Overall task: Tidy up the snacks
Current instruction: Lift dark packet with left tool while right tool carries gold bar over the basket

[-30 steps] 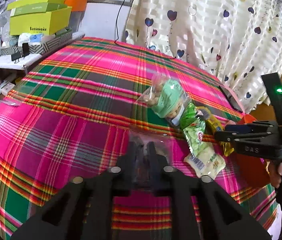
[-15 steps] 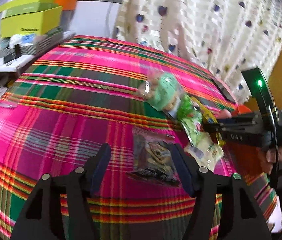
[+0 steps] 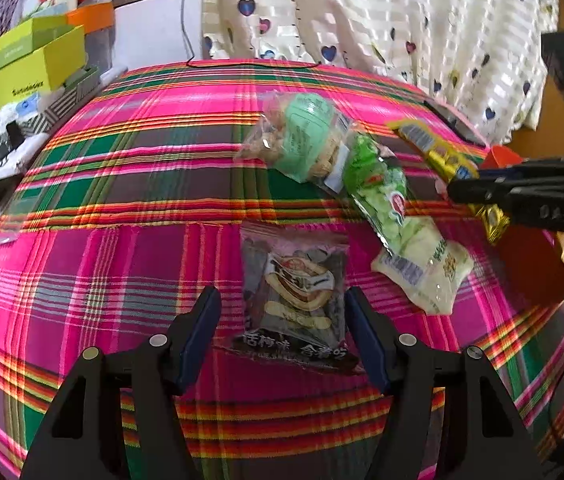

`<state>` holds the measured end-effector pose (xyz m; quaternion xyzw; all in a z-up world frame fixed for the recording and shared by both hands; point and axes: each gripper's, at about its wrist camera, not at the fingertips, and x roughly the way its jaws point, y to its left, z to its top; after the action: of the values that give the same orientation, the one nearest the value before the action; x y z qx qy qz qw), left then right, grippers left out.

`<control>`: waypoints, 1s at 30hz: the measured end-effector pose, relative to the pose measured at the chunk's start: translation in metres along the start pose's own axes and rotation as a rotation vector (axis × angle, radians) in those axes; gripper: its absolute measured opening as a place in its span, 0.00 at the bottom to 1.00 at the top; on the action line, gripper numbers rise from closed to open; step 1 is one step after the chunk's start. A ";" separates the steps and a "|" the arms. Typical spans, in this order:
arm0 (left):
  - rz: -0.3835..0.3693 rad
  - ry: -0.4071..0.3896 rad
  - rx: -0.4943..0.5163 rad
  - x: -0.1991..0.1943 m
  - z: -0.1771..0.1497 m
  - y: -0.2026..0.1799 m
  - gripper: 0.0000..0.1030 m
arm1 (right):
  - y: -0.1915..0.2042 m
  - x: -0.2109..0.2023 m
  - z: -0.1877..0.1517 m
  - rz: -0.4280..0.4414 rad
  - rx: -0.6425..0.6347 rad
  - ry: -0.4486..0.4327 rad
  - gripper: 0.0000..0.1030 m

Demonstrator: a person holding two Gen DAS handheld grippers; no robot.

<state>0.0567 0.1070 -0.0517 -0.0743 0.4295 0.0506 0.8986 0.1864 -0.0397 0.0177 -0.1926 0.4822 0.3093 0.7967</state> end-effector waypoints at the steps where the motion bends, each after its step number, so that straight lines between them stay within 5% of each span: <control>1: 0.013 0.005 0.026 0.001 -0.001 -0.003 0.63 | 0.000 -0.002 -0.001 0.003 0.001 -0.005 0.19; 8: 0.047 0.003 0.042 0.001 0.000 -0.006 0.57 | -0.001 -0.021 -0.009 0.034 0.011 -0.049 0.19; 18: -0.029 -0.070 -0.062 -0.021 -0.007 0.002 0.53 | -0.008 -0.049 -0.026 0.081 0.048 -0.120 0.19; 30: -0.084 -0.148 -0.053 -0.062 -0.003 -0.028 0.53 | -0.010 -0.079 -0.050 0.120 0.083 -0.183 0.19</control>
<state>0.0197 0.0776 -0.0032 -0.1122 0.3568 0.0298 0.9269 0.1339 -0.1017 0.0644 -0.1010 0.4305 0.3525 0.8248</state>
